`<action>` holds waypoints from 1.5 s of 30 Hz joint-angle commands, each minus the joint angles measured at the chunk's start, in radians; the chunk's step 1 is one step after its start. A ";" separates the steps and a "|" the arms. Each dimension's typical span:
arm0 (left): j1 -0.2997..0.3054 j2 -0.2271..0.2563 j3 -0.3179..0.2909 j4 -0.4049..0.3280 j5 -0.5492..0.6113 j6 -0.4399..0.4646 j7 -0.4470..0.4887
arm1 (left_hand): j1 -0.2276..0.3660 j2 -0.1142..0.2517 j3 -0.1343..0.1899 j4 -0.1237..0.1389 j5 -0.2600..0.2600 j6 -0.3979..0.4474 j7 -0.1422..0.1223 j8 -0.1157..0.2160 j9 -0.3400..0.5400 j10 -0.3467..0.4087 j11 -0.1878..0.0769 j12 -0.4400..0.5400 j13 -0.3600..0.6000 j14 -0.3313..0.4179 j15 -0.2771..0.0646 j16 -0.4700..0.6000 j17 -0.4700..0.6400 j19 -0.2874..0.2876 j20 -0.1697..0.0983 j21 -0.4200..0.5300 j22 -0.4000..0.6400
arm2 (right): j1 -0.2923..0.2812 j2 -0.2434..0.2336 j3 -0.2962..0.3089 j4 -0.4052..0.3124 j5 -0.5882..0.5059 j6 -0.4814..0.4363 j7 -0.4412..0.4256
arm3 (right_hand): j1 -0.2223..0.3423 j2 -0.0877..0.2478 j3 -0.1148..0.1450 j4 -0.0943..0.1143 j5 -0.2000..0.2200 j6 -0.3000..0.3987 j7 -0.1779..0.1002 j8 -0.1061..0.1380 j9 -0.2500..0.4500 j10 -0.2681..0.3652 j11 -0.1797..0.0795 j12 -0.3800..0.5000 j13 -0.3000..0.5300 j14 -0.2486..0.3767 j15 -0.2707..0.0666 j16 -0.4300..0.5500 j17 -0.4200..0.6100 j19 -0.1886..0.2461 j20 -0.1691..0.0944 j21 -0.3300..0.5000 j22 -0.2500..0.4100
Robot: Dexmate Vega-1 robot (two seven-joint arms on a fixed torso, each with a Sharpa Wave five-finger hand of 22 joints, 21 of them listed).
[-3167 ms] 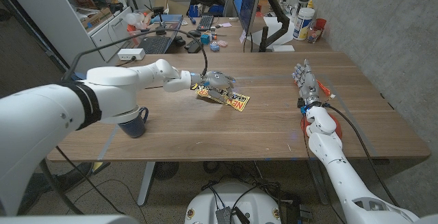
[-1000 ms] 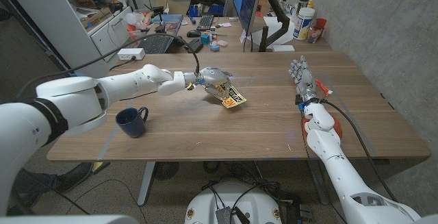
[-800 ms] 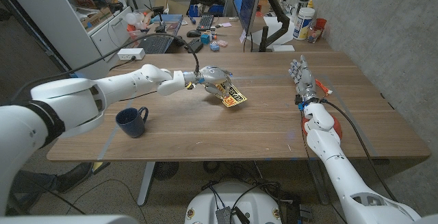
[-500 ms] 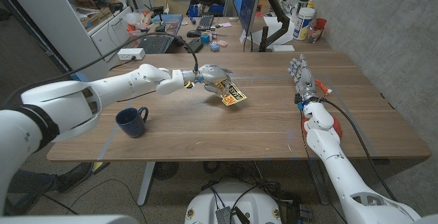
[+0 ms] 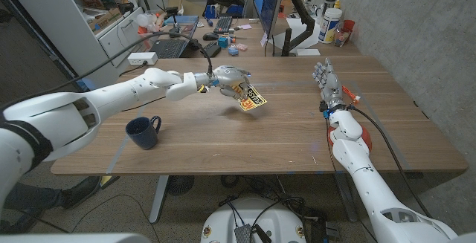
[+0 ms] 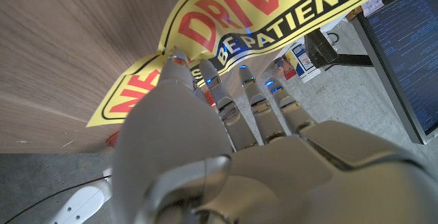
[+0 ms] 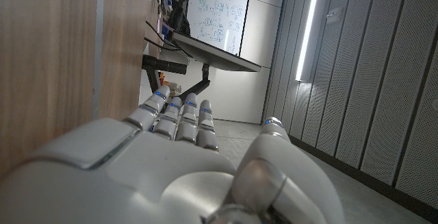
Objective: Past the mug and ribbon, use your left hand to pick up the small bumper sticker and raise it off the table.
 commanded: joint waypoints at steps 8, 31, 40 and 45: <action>0.039 0.030 -0.098 -0.070 0.006 -0.029 -0.029 | 0.011 0.004 -0.008 0.002 -0.008 0.016 -0.004 0.012 0.004 0.011 0.003 -0.004 0.002 0.005 -0.147 -0.005 0.003 0.007 -0.003 -0.002 0.001 | -0.003 0.003 -0.006 -0.007 -0.002 0.004 -0.007 | -0.005 -0.002 -0.005 0.000 0.005 0.005 -0.006 0.005 0.005 0.013 0.002 0.000 0.002 0.011 -0.002 0.004 0.003 0.003 0.004 0.005 0.004; 0.068 0.063 -0.173 -0.171 0.019 -0.012 -0.054 | 0.014 0.007 -0.012 0.004 -0.017 0.027 -0.003 0.021 0.005 0.026 0.003 -0.002 0.003 0.015 -0.147 -0.002 0.004 0.009 -0.005 -0.003 0.001 | -0.007 0.001 -0.009 -0.015 0.002 0.014 -0.009 | -0.005 -0.002 -0.006 -0.001 0.006 0.005 -0.005 0.005 0.005 0.015 0.003 0.001 0.002 0.013 -0.006 0.004 0.003 0.004 0.003 0.005 0.004; 0.088 0.085 -0.211 -0.219 0.017 0.003 -0.059 | 0.016 0.006 -0.014 0.005 -0.020 0.030 -0.003 0.024 0.005 0.031 0.003 -0.002 0.003 0.017 -0.148 -0.001 0.005 0.015 -0.001 -0.001 0.001 | -0.010 -0.007 -0.013 -0.028 -0.002 0.009 -0.015 | -0.005 -0.001 -0.006 -0.001 0.006 0.006 -0.003 0.006 0.005 0.015 0.003 0.001 0.002 0.014 -0.006 0.004 0.003 0.003 0.003 0.005 0.004; 0.102 0.093 -0.235 -0.241 0.009 0.014 -0.058 | 0.018 0.006 -0.015 0.004 -0.022 0.034 -0.002 0.026 0.005 0.035 0.003 -0.001 0.003 0.019 -0.149 -0.001 0.005 0.019 -0.004 0.000 0.001 | -0.006 -0.005 -0.013 -0.023 0.005 0.012 -0.009 | -0.005 -0.001 -0.007 -0.002 0.006 0.007 -0.004 0.006 0.005 0.015 0.000 0.000 0.001 0.014 -0.005 0.004 0.003 0.003 0.003 0.005 0.004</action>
